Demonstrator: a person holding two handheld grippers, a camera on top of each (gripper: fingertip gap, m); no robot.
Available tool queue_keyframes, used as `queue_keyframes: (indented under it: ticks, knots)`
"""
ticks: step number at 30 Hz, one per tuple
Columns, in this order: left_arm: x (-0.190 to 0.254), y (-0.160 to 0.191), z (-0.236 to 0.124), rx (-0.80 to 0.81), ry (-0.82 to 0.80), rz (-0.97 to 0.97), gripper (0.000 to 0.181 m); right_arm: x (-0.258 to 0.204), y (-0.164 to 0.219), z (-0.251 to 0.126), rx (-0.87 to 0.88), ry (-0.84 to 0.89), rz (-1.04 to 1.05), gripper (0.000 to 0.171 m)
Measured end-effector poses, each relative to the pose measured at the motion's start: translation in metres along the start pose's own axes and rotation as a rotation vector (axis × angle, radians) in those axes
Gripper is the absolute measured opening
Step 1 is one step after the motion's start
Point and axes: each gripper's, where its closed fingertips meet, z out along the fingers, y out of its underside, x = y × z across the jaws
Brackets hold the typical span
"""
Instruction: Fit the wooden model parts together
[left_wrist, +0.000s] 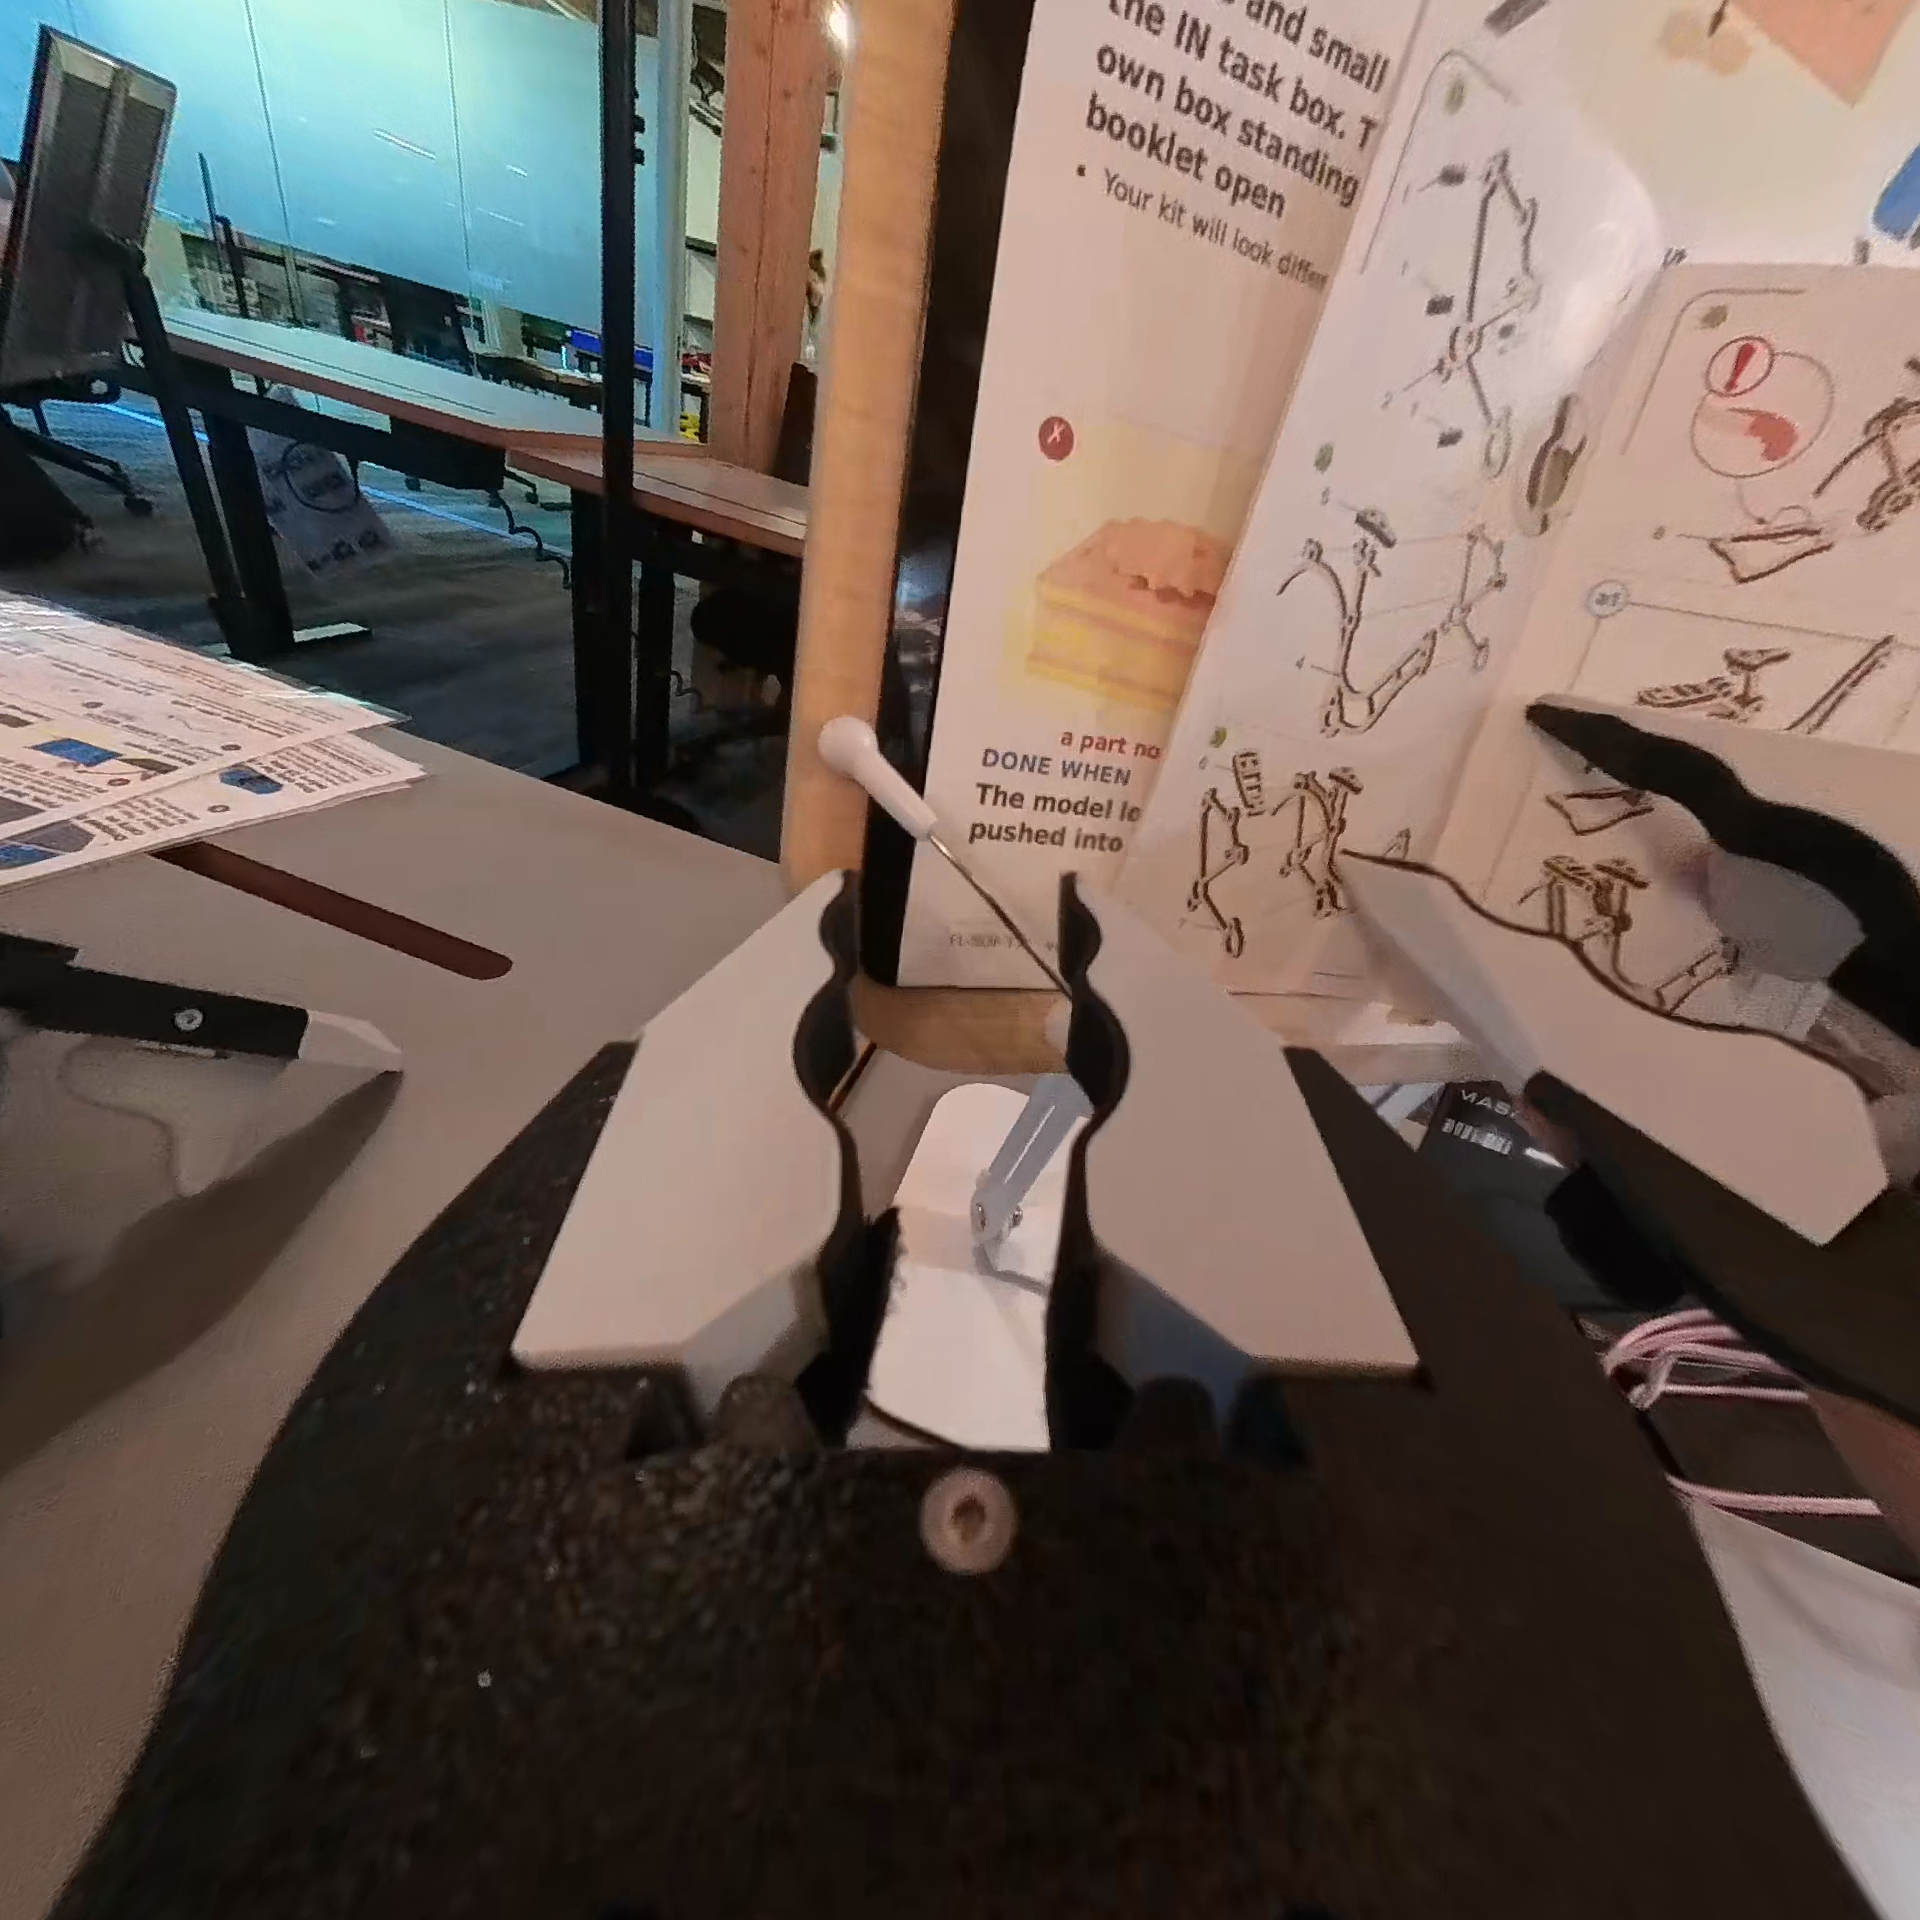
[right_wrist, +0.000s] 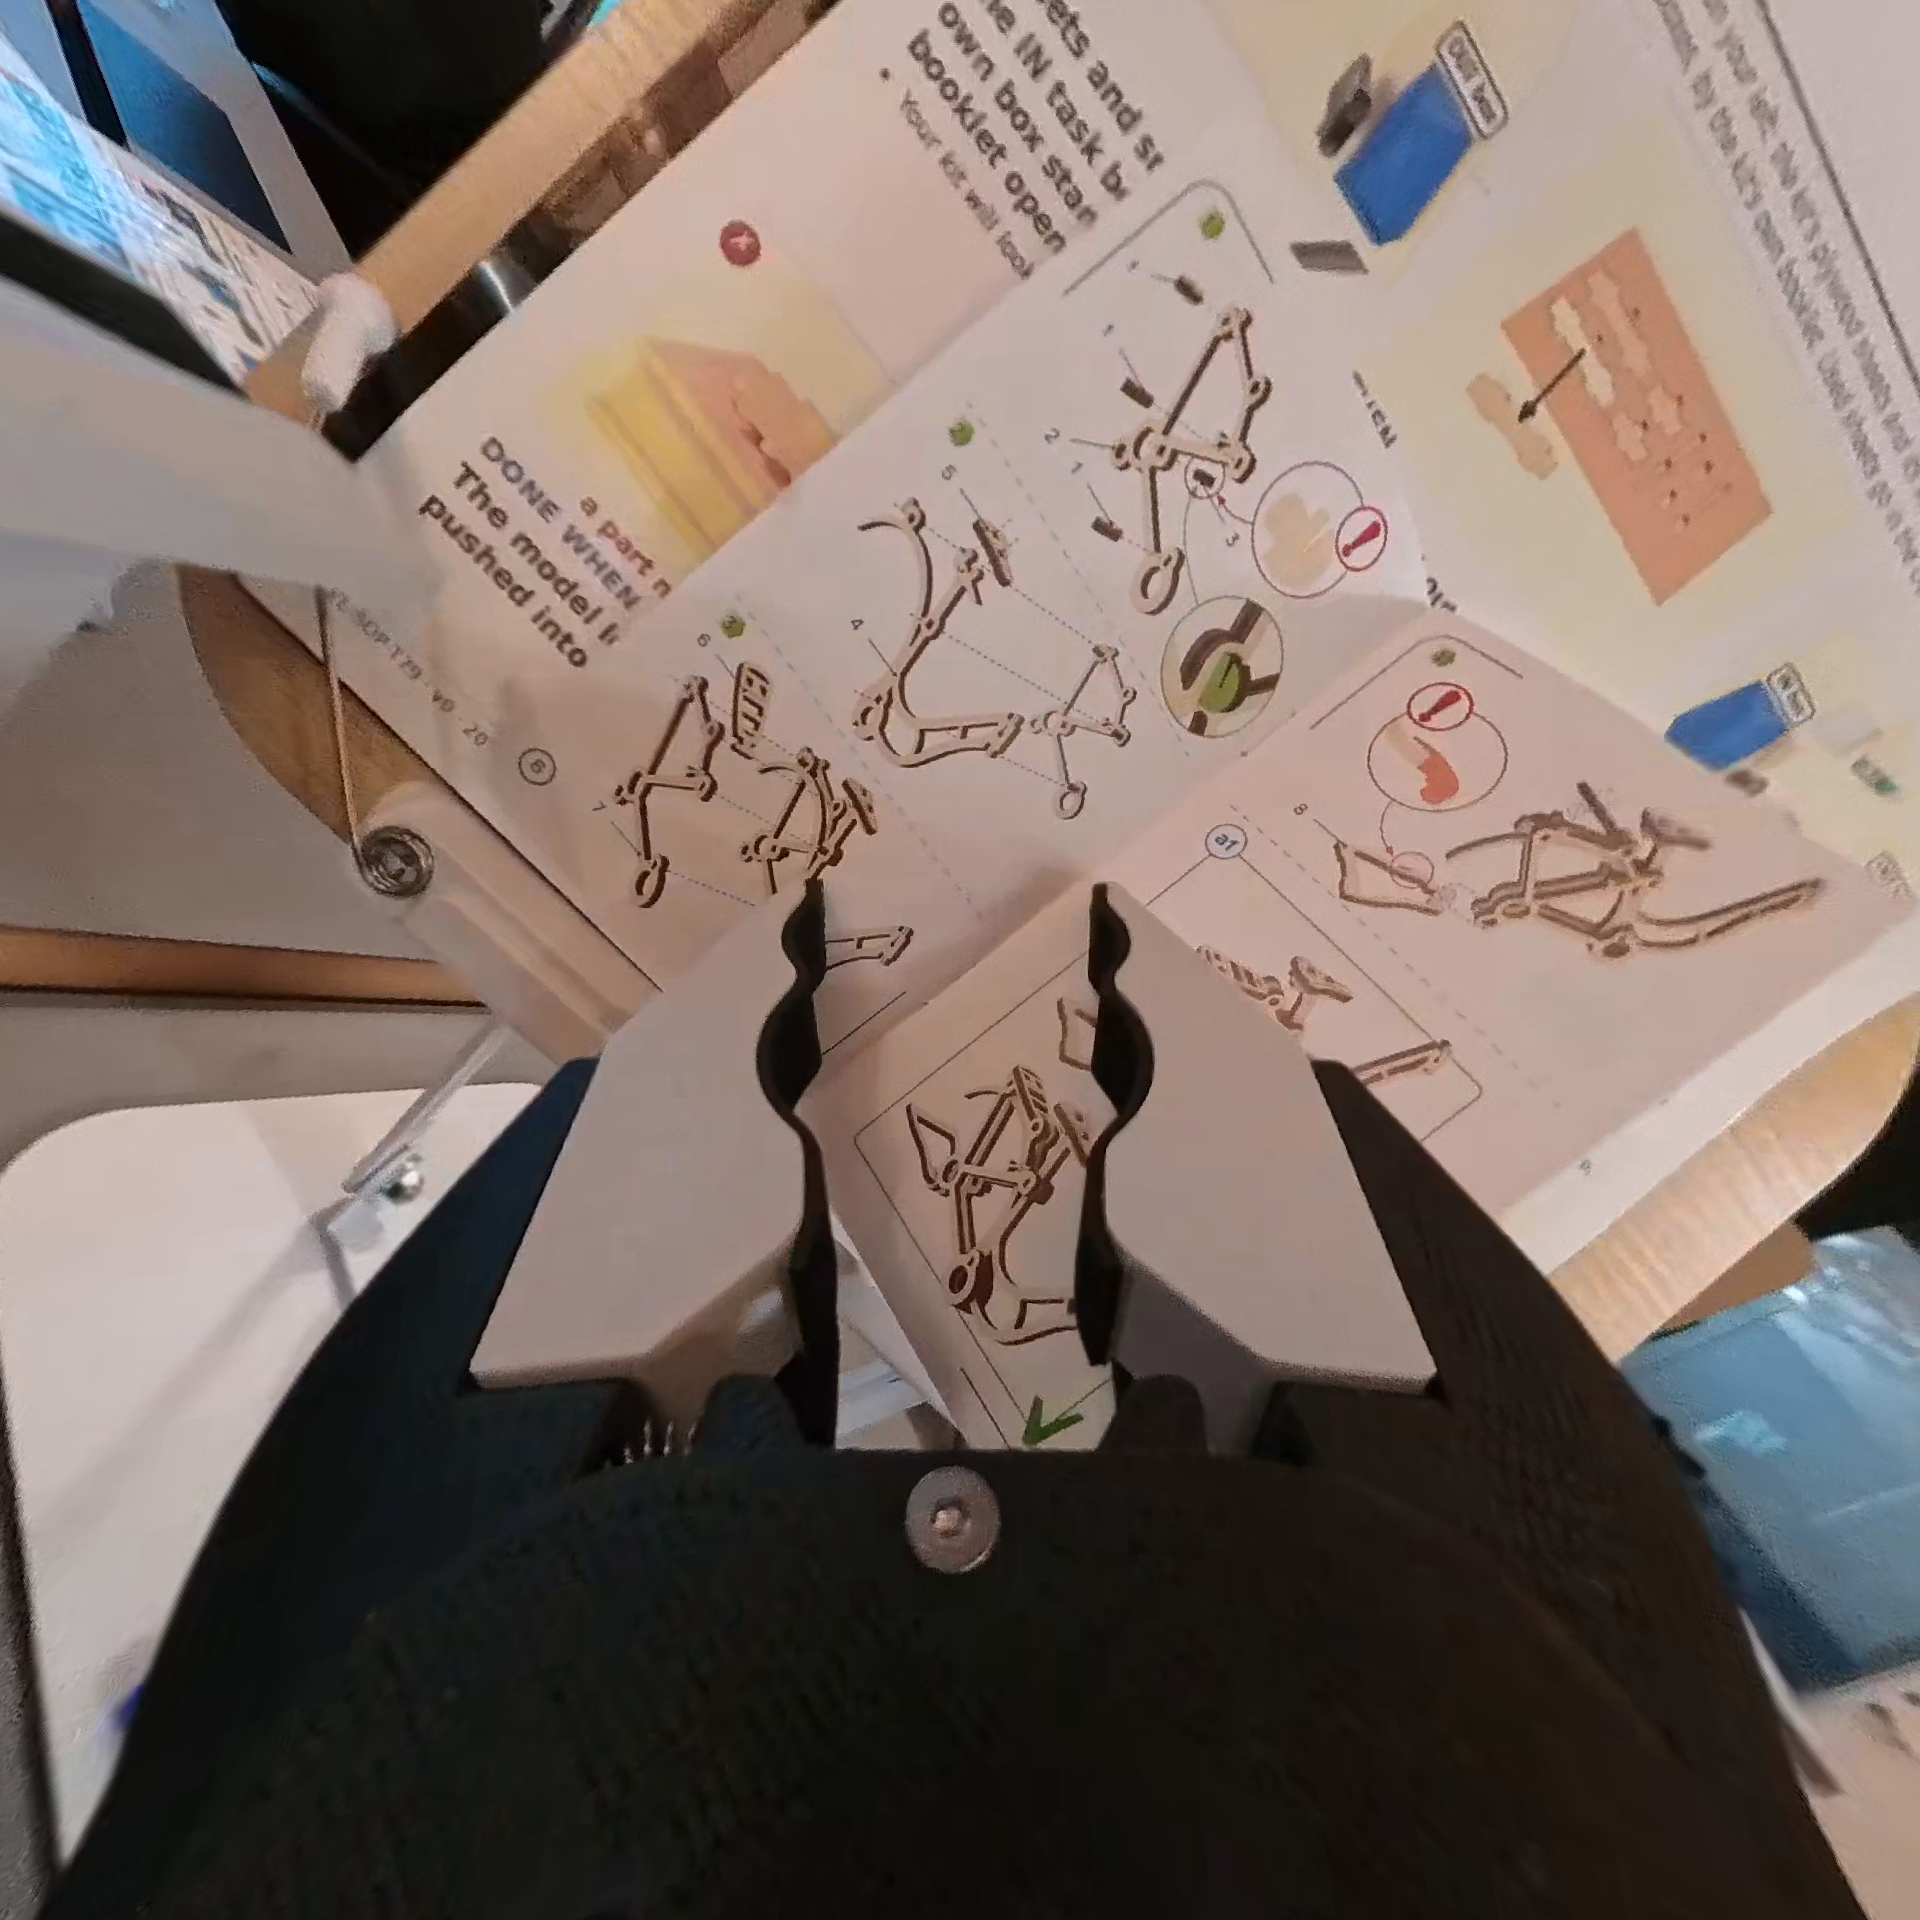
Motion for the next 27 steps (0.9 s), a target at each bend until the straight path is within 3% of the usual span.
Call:
queue_keyframes:
  ticks: [7,12,17,24,27]
  knots:
    - [-0.006,-0.003,0.003,0.011,0.013,-0.030,0.023,-0.004,-0.002,0.002,0.032,0.005,-0.122,0.046]
    - [0.000,-0.005,0.006,0.017,0.030,-0.027,0.037,-0.005,-0.002,0.002,0.051,0.009,-0.156,0.046]
    - [-0.008,-0.007,0.008,0.011,-0.047,0.005,0.020,-0.004,-0.002,0.002,0.061,0.019,-0.153,0.048]
    - [-0.013,-0.007,0.007,0.013,-0.029,-0.032,0.011,0.004,0.001,0.001,0.074,0.056,-0.117,0.065]
    - [-0.013,-0.007,0.007,0.007,-0.009,-0.056,0.009,0.004,0.001,0.001,0.084,0.059,-0.123,0.064]
